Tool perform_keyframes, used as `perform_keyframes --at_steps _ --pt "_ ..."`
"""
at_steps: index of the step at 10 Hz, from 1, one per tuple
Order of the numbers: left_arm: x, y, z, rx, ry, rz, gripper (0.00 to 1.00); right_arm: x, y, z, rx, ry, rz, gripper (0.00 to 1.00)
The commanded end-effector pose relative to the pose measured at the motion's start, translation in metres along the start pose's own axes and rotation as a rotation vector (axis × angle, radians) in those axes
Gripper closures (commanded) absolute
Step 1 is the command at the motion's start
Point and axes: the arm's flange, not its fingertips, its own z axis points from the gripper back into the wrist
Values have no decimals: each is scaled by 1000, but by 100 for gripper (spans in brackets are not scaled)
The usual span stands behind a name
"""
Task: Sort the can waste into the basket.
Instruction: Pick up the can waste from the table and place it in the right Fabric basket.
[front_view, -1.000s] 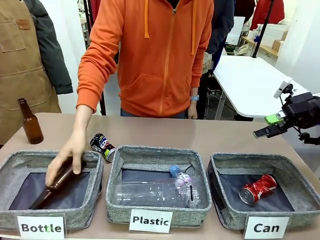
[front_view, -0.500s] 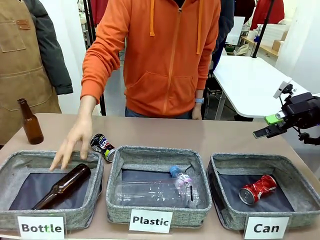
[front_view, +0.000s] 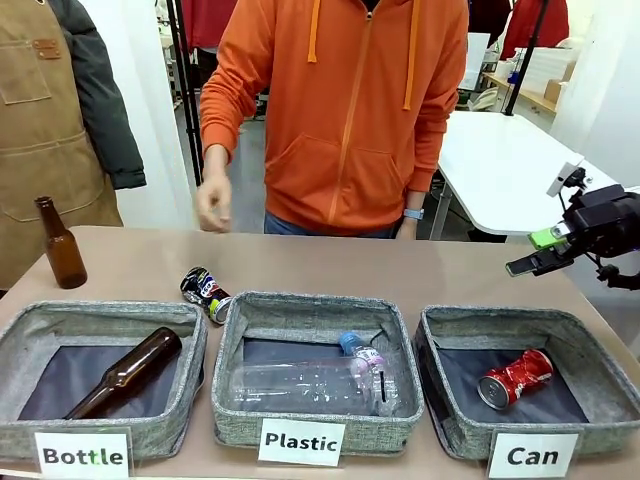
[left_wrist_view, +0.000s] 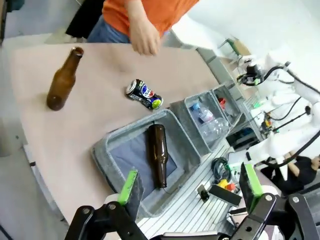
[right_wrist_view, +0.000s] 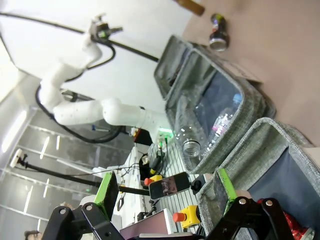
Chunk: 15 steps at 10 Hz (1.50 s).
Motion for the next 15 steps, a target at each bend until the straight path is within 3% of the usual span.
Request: perform_keyframes --at_steps 1,4,5,7,8,9,14,15 --pt "5 -43 -69 101 122 -69 0 -2 2 -1 -16 -2 8 1" --pt "11 -92 -164 182 312 -203 0 -2 2 -1 -16 -2 8 1" --pt "10 -105 -207 263 312 -217 0 -2 2 -1 -16 -2 8 1" --pt "1 -124 -281 343 407 -263 0 -2 2 -1 -16 -2 8 1" --pt "-1 -131 -303 369 401 -226 0 -2 2 -1 -16 -2 8 1" --pt "3 -127 -256 293 381 -277 0 -2 2 -1 -16 -2 8 1" --pt "2 -122 -259 308 372 -267 0 -2 2 -1 -16 -2 8 1" --pt "8 -134 -280 406 482 -260 0 -2 2 -1 -16 -2 8 1"
